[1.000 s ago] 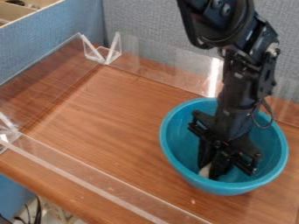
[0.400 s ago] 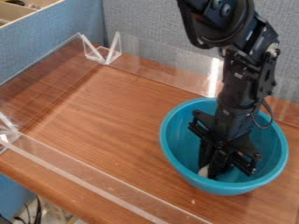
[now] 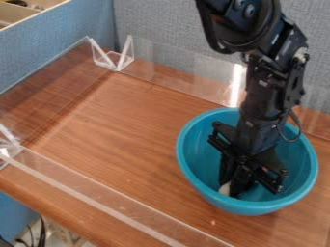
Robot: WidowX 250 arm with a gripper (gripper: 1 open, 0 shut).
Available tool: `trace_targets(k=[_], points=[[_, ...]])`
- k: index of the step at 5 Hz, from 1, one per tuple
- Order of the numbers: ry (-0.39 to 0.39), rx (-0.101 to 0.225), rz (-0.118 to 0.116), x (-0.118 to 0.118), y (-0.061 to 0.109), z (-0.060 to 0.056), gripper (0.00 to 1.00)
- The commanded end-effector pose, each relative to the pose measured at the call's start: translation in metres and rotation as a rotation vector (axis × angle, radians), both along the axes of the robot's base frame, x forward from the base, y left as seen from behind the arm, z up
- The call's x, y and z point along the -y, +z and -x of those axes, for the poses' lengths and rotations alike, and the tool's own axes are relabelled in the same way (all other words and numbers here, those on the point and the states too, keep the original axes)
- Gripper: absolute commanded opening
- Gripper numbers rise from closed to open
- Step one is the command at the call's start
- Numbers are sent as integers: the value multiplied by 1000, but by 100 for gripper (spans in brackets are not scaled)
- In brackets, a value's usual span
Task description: Remove the mushroom from inside the blue bowl and put it on the table
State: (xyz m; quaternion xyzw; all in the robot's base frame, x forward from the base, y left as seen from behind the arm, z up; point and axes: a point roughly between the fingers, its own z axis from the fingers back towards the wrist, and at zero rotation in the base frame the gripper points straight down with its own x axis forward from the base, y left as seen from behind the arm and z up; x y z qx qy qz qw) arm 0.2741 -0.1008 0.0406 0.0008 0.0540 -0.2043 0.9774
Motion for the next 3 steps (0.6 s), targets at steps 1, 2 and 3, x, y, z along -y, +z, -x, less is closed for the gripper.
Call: trace_targets(k=[1, 2, 3], points=[[14, 58, 17, -5, 18, -7, 0], [14, 63, 17, -6, 20, -7, 0], [14, 68, 17, -7, 22, -8, 0]])
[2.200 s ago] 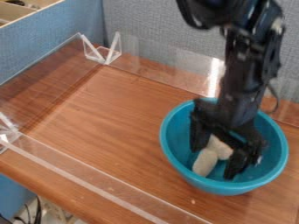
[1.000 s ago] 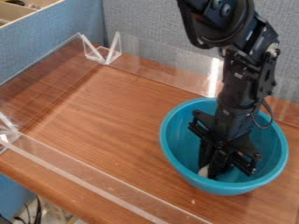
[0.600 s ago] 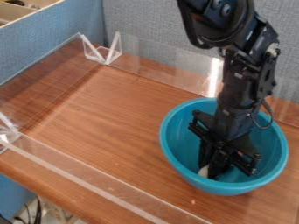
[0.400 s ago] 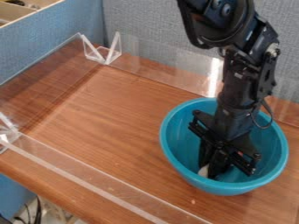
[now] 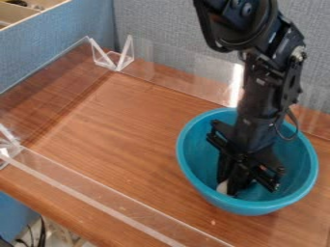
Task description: Remove the mushroom from inside the blue bowl and put it on the table
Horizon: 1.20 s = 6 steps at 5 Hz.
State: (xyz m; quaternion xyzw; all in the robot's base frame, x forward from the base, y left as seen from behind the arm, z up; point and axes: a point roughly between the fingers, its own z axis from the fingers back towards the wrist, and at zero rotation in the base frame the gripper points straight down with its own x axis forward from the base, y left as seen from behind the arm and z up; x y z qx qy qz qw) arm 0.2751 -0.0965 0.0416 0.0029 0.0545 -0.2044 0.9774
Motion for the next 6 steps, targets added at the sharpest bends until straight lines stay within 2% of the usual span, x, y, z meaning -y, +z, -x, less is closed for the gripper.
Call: trace_targets(k=[1, 3, 4, 5, 6], points=[[16, 73, 23, -4, 23, -7, 0], [16, 82, 24, -5, 24, -7, 0], [35, 107, 27, -11, 43, -8, 0], [74, 173, 16, -31, 84, -12, 0], [170, 242, -33, -73, 134, -28, 0]])
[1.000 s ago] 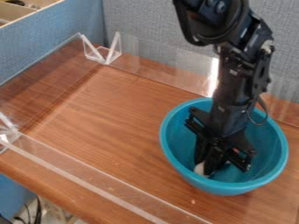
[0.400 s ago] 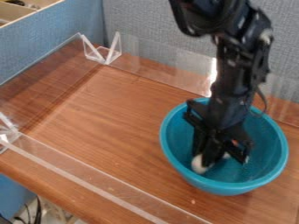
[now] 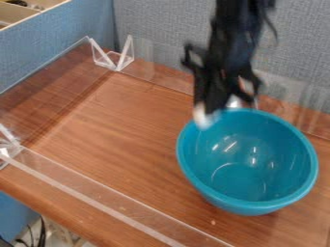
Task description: Remove the mushroom from inside the blue bowl and put it on the table
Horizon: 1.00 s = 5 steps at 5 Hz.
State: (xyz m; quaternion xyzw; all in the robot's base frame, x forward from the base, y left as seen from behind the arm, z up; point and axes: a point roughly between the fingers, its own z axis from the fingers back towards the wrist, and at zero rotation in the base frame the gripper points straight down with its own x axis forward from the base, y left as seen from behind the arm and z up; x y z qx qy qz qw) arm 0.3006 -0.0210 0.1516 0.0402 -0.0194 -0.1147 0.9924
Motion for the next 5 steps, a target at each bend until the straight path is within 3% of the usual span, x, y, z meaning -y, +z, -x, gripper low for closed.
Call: trace_targets(k=[1, 2, 5], points=[[135, 124, -26, -47, 41, -19, 0], [225, 78, -53, -97, 26, -24, 0], [218, -72, -106, -118, -44, -26, 0]])
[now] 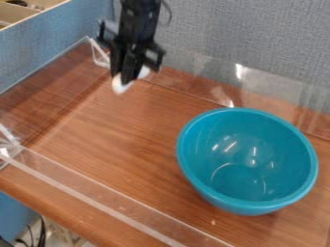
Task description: Remove the mushroom from inside the blue bowl and put it on the table
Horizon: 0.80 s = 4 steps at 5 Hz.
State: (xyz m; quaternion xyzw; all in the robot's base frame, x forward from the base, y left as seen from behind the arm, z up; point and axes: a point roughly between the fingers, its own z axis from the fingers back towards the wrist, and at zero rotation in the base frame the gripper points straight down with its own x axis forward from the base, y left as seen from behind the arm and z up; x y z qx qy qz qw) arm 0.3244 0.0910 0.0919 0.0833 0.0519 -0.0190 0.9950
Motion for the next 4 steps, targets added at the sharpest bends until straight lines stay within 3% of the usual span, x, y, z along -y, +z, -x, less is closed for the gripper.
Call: trace_targets(k=[1, 2, 4], points=[[20, 17, -21, -12, -1, -6, 0], [21, -12, -23, -16, -17, -11, 0], [24, -35, -18, -20, -28, -15, 0]])
